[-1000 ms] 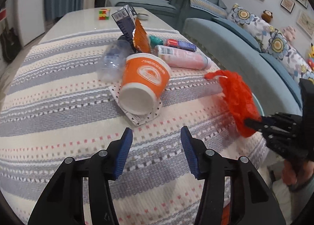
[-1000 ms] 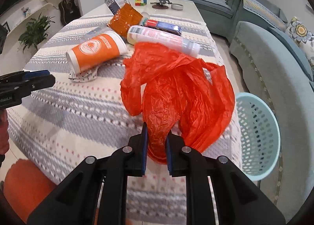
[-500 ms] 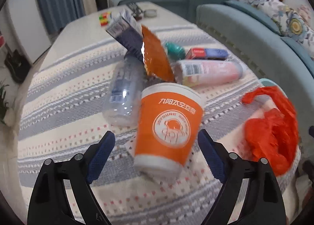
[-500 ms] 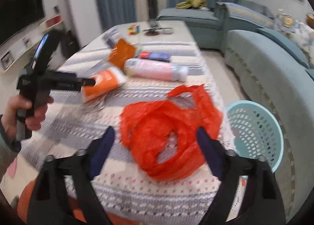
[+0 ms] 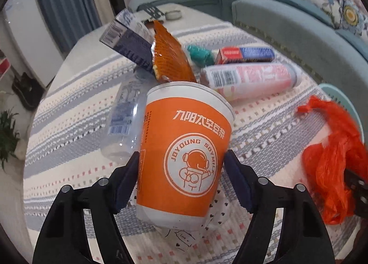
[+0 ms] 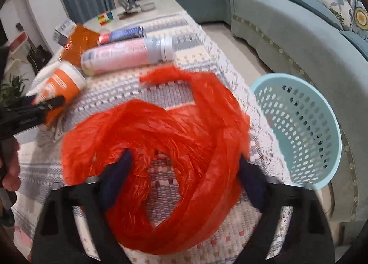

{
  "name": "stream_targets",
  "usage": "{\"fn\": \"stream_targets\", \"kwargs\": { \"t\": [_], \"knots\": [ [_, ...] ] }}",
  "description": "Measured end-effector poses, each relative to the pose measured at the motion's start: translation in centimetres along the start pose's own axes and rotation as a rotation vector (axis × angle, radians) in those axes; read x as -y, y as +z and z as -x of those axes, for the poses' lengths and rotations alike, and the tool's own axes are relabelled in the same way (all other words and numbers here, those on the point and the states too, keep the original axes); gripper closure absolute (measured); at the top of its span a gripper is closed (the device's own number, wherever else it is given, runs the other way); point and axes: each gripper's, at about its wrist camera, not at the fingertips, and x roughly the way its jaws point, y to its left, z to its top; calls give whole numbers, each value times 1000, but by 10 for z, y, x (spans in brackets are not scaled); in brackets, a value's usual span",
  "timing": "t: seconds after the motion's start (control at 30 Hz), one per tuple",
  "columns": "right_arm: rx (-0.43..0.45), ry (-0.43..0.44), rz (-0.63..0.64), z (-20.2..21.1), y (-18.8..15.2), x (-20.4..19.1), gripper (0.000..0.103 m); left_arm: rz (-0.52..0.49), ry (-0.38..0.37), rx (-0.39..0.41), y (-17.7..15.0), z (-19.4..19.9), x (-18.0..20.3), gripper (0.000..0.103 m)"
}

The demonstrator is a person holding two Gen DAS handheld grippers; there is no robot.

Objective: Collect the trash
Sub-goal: 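Grasp the orange paper cup with the left gripper while the right gripper grasps the red plastic bag, then carry cup and red bag over the basket and open both grippers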

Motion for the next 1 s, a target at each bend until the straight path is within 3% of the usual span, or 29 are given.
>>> {"fn": "stream_targets", "kwargs": {
  "t": [0.07, 0.13, 0.2, 0.4, 0.6, 0.8, 1.0],
  "knots": [
    [-12, -7, 19, -4, -2, -2, 52, 19, -11, 36, -2, 9, -3, 33],
    [-8, -30, 62, -2, -5, -8, 78, 34, -34, 89, -5, 25, -4, 33],
    [-7, -15, 50, 1, -6, -6, 84, 39, -38, 125, -8, 38, -2, 33],
    [78, -5, 2, 33, 0, 7, 88, 12, -87, 243, -3, 86, 20, 33],
    [178, -32, -20, 84, 25, 33, 88, -37, -140, 337, 23, 120, 63, 33],
    [301, -113, -59, 136, 56, 78, 88, -90, -208, 410, 56, 140, 119, 33],
    [369, -257, -115, 163, 72, 133, 88, -118, -297, 443, 80, 143, 178, 33]
  ]
}}
